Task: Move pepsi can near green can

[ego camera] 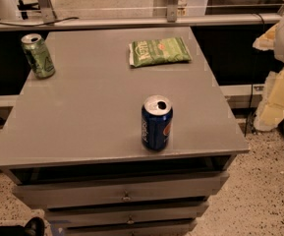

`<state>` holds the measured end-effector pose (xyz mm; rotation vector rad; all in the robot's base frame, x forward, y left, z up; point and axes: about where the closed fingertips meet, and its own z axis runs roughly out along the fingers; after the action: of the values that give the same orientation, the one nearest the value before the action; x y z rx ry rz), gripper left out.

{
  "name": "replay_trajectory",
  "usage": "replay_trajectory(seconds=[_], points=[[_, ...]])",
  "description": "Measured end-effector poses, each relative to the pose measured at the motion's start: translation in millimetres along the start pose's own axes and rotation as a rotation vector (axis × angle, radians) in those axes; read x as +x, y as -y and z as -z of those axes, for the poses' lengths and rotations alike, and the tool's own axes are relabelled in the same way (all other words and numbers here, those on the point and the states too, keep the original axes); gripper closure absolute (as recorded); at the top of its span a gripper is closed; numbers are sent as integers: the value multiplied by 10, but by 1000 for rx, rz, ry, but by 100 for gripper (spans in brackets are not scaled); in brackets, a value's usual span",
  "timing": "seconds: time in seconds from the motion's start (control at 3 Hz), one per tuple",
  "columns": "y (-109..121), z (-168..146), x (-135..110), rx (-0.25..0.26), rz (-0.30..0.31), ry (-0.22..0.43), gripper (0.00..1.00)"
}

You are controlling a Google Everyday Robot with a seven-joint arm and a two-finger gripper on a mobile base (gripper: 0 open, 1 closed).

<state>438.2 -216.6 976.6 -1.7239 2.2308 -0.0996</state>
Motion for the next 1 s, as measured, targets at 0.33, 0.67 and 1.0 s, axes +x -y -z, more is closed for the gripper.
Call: replay_trajectory(seconds=[0.33,0.67,1.0], points=[[0,0,0,0,0,0,0],[-4,-119,-28,-15,-36,97,0],[-23,-466,-41,-47,-114,271,0]])
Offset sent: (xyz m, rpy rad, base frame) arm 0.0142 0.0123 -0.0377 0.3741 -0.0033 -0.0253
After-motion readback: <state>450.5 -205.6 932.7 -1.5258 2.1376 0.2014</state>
